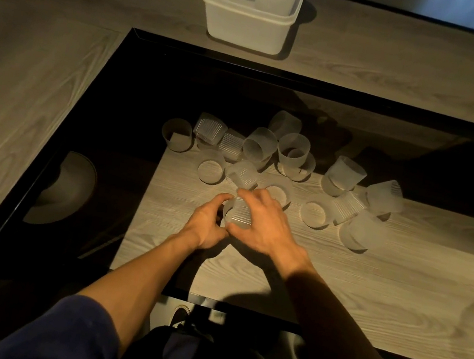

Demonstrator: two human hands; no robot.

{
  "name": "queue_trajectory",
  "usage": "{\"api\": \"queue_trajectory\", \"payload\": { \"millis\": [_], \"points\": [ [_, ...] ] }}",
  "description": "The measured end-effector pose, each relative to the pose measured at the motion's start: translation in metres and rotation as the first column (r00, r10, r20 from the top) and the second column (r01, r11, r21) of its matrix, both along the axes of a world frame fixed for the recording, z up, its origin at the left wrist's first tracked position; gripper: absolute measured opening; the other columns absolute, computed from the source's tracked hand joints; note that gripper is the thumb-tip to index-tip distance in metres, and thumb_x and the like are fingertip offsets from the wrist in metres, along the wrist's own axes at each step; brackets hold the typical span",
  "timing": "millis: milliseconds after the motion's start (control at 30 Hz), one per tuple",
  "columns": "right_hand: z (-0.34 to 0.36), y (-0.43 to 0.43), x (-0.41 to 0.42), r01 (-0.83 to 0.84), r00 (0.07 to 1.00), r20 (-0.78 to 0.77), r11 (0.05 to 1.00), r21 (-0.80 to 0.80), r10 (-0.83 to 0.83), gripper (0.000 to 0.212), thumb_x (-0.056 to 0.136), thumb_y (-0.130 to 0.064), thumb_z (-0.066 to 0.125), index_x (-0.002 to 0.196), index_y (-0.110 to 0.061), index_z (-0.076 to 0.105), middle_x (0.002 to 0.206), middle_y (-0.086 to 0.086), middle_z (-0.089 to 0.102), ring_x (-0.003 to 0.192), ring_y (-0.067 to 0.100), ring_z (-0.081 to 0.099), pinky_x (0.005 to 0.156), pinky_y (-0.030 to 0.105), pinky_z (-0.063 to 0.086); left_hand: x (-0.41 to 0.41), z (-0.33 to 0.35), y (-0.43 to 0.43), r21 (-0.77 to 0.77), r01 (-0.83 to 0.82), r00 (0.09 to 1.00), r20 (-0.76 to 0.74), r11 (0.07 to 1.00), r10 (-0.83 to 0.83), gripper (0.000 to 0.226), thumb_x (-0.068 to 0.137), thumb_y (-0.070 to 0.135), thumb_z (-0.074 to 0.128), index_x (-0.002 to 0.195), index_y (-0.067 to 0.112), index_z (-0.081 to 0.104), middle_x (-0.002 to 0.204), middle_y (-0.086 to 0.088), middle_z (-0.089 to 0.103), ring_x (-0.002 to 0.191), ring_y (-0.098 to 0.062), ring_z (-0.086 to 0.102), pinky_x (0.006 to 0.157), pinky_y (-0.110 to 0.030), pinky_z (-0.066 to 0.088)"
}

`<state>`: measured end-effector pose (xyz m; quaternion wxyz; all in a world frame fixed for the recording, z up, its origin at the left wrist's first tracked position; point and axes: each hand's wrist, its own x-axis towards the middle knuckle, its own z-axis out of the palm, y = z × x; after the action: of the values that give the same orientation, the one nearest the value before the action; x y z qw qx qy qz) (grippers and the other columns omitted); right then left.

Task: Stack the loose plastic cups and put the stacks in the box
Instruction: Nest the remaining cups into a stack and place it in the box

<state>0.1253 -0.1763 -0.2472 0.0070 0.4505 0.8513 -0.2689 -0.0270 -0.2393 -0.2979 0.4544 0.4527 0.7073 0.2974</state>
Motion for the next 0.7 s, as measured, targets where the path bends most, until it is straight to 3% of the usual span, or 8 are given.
{"api": "queue_trajectory", "payload": {
  "millis": [167, 267, 333, 400, 500, 600, 700],
  "points": [
    [0.002, 0.002, 0.001, -0.100, 0.995, 0.000, 0.982, -0.159, 0.101, 0.095, 0.084, -0.035, 0.076, 0.159, -0.040, 0.018, 0.151, 0.003, 0.028, 0.139, 0.027, 0.036, 0.112, 0.042, 0.043, -0.001, -0.002, 0.000, -0.006, 0.011, 1.000, 0.006, 1.000, -0.011, 0.083, 0.076, 0.006, 0.083, 0.146, 0.024, 0.042, 0.112, 0.003, 0.063, 0.099, -0.011, 0.063, 0.088, -0.026, 0.055],
    [0.013, 0.008, 0.005, -0.017, 0.990, -0.140, 0.987, -0.160, -0.005, 0.094, 0.084, -0.025, 0.077, 0.159, -0.032, 0.020, 0.150, 0.001, 0.030, 0.135, 0.022, 0.040, 0.105, 0.033, 0.044, -0.002, -0.003, 0.000, 0.002, 0.006, 1.000, 0.012, 1.000, -0.006, 0.081, 0.076, 0.018, 0.086, 0.143, 0.026, 0.042, 0.115, 0.004, 0.064, 0.098, -0.009, 0.064, 0.086, -0.027, 0.055],
    [0.019, 0.012, 0.008, 0.062, 0.971, -0.218, 0.988, -0.143, -0.093, 0.093, 0.080, -0.021, 0.080, 0.154, -0.028, 0.023, 0.148, 0.001, 0.033, 0.128, 0.021, 0.046, 0.099, 0.036, 0.050, -0.002, -0.004, -0.001, -0.001, -0.007, 1.000, 0.021, 1.000, 0.007, 0.081, 0.076, 0.019, 0.087, 0.143, 0.028, 0.041, 0.115, 0.005, 0.065, 0.098, -0.006, 0.064, 0.087, -0.028, 0.055],
    [0.021, 0.015, 0.011, 0.099, 0.954, -0.268, 0.987, -0.128, -0.130, 0.085, 0.077, -0.023, 0.082, 0.141, -0.029, 0.026, 0.135, 0.000, 0.039, 0.112, 0.020, 0.053, 0.088, 0.040, 0.056, -0.001, -0.005, -0.001, -0.006, -0.022, 0.999, 0.031, 1.000, 0.022, 0.082, 0.076, 0.017, 0.087, 0.143, 0.029, 0.041, 0.116, 0.006, 0.065, 0.099, -0.005, 0.064, 0.088, -0.029, 0.056],
    [0.017, 0.016, 0.014, 0.066, 0.972, -0.225, 0.997, -0.034, -0.072, 0.069, 0.077, -0.032, 0.084, 0.124, -0.029, 0.035, 0.122, -0.003, 0.042, 0.103, 0.018, 0.052, 0.076, 0.034, 0.051, -0.001, -0.007, -0.001, -0.003, -0.027, 0.999, 0.036, 1.000, 0.027, 0.081, 0.076, 0.018, 0.086, 0.142, 0.031, 0.042, 0.114, 0.007, 0.066, 0.098, -0.007, 0.065, 0.089, -0.032, 0.056],
    [0.010, 0.014, 0.013, 0.018, 0.983, -0.182, 0.999, 0.047, -0.009, 0.071, 0.076, -0.046, 0.082, 0.133, -0.030, 0.045, 0.128, -0.001, 0.043, 0.116, 0.019, 0.045, 0.088, 0.036, 0.047, -0.002, -0.007, -0.001, 0.019, -0.016, 1.000, 0.019, 1.000, 0.016, 0.076, 0.076, 0.021, 0.086, 0.138, 0.032, 0.044, 0.111, 0.007, 0.066, 0.098, -0.009, 0.065, 0.086, -0.030, 0.056],
    [0.002, 0.008, 0.008, 0.007, 0.989, -0.150, 0.997, 0.077, 0.004, 0.078, 0.079, -0.052, 0.077, 0.147, -0.034, 0.043, 0.130, 0.000, 0.043, 0.120, 0.021, 0.041, 0.096, 0.038, 0.046, -0.002, -0.009, -0.001, 0.028, -0.007, 1.000, 0.021, 1.000, 0.007, 0.073, 0.076, 0.016, 0.085, 0.136, 0.029, 0.046, 0.108, 0.007, 0.067, 0.101, -0.012, 0.066, 0.085, -0.027, 0.055]
  ]
}}
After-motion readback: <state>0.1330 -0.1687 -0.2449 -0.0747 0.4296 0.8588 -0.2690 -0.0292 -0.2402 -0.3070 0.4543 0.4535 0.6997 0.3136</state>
